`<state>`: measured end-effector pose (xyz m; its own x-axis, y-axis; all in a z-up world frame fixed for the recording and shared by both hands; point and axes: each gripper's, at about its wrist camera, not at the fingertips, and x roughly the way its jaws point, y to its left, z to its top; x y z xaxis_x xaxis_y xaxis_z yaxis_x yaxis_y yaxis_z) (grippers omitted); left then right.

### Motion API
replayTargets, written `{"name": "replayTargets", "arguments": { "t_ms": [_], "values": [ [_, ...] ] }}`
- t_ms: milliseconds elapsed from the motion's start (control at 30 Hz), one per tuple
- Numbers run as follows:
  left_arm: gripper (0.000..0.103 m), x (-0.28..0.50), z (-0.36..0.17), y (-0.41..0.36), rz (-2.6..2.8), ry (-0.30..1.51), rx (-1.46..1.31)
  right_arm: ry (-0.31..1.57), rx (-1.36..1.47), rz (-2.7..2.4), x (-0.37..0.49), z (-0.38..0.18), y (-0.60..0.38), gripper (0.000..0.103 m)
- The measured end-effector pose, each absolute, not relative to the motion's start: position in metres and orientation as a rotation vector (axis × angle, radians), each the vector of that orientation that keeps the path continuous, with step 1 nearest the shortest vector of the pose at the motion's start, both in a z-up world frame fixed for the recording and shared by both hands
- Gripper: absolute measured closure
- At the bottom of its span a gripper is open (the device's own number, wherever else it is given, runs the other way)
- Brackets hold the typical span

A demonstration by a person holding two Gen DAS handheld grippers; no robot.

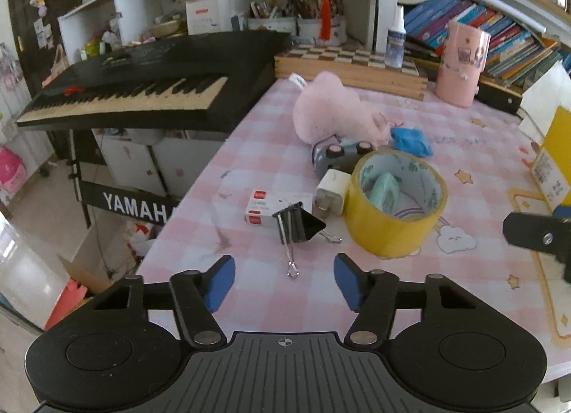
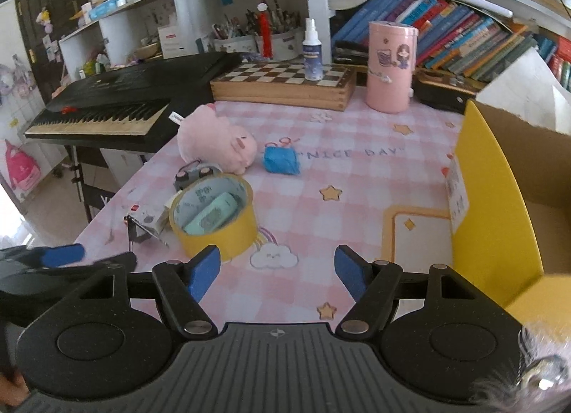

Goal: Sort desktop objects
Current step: 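Move the right tool to the yellow tape roll and grasp its rim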

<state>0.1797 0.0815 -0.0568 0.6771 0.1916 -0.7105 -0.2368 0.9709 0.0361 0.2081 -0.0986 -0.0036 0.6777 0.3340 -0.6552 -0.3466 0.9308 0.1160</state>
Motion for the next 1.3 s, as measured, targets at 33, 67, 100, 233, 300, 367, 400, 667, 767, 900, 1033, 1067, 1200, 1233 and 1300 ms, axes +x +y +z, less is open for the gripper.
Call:
{"name": "replayTargets", "arguments": {
  "t_ms": [33,67,100,233,300,367,400,667,767,900,1033,1067,1200,1233,1300],
  "values": [
    [0.048,0.183,-0.059,0.081,0.238,0.792,-0.054,0.730,-0.025,0.390,0.211,-0.004,-0.098,0.034],
    [0.050,0.187,-0.062,0.080,0.239,0.793,-0.042,0.728,-0.033,0.398,0.213,-0.004,-0.097,0.034],
    [0.051,0.191,-0.064,0.079,0.240,0.792,-0.029,0.729,-0.039,0.406,0.215,-0.004,-0.097,0.034],
    [0.063,0.205,-0.072,0.078,0.240,0.794,0.014,0.738,-0.060,0.432,0.223,-0.006,-0.095,0.034],
    [0.067,0.209,-0.075,0.078,0.234,0.797,0.030,0.741,-0.067,0.446,0.226,-0.007,-0.094,0.033],
    [0.076,0.210,-0.075,0.078,0.220,0.790,0.039,0.741,-0.067,0.456,0.230,-0.008,-0.093,0.031],
    [0.082,0.211,-0.075,0.078,0.216,0.792,0.042,0.744,-0.065,0.460,0.232,-0.009,-0.093,0.030],
    [0.094,0.194,-0.067,0.100,0.233,0.815,-0.033,0.767,-0.077,0.539,0.244,-0.014,-0.074,0.014],
    [0.094,0.184,-0.061,0.109,0.242,0.810,-0.093,0.786,-0.101,0.575,0.250,-0.019,-0.059,0.006],
    [0.094,0.171,-0.054,0.118,0.265,0.810,-0.147,0.793,-0.157,0.602,0.259,-0.030,-0.038,0.000],
    [0.094,0.165,-0.050,0.123,0.276,0.811,-0.171,0.768,-0.253,0.605,0.266,-0.045,-0.018,0.000],
    [0.094,0.163,-0.049,0.125,0.278,0.809,-0.175,0.765,-0.268,0.607,0.268,-0.050,-0.014,0.000],
    [0.094,0.162,-0.046,0.127,0.275,0.804,-0.183,0.767,-0.301,0.609,0.275,-0.060,-0.005,0.001],
    [0.094,0.162,-0.045,0.127,0.272,0.802,-0.184,0.761,-0.302,0.611,0.276,-0.060,-0.004,0.004],
    [0.094,0.162,-0.042,0.128,0.262,0.796,-0.187,0.747,-0.306,0.610,0.278,-0.059,-0.004,0.016]
  ]
}}
